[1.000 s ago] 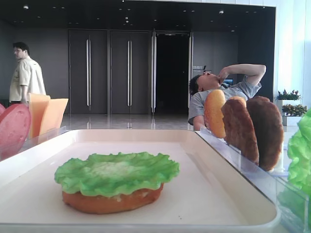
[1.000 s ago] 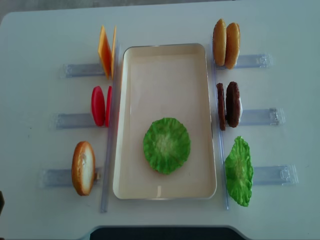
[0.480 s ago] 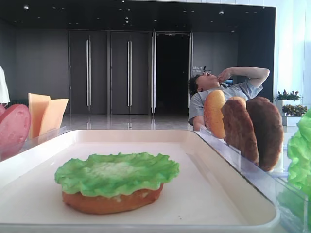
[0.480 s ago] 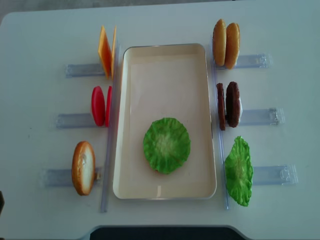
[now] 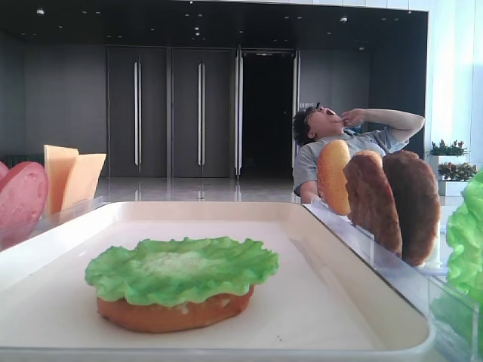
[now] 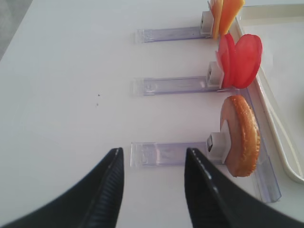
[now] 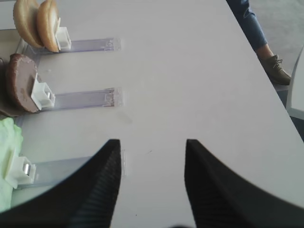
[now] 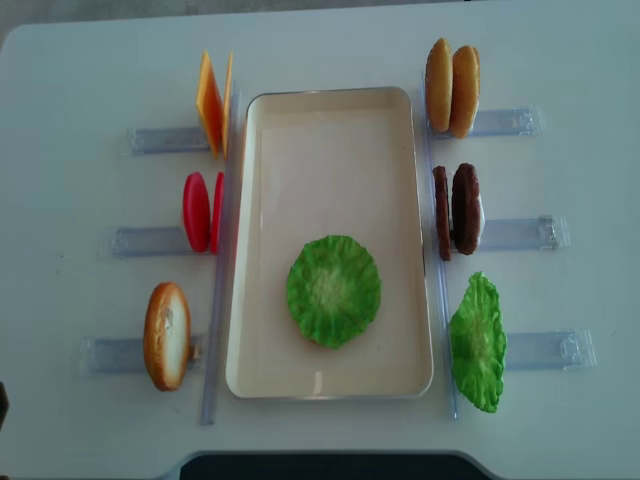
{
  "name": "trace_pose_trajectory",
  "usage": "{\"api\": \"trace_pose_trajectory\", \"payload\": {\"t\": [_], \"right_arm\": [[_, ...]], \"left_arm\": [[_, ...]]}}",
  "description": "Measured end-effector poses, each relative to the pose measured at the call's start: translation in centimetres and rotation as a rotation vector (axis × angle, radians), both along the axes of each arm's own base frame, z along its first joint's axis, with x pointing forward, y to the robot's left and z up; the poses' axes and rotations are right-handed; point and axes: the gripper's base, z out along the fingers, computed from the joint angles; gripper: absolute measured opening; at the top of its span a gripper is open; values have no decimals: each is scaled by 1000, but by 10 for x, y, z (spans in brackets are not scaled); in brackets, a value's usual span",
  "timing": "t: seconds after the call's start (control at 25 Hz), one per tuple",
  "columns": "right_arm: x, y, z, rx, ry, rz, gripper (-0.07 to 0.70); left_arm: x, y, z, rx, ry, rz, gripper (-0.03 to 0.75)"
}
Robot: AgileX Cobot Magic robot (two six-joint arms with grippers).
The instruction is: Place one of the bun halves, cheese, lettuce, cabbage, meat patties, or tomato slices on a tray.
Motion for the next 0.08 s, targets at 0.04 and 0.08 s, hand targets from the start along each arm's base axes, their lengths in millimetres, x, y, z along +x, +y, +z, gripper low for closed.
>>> {"api": "trace_pose_trajectory", "payload": {"t": [0.04, 0.08], "right_arm": [[0, 0, 0, 0, 0, 0, 307], [0, 0, 0, -1, 0, 1, 307]], "left_arm": [[0, 0, 0, 0, 0, 0, 327], [0, 0, 0, 0, 0, 0, 327]]}}
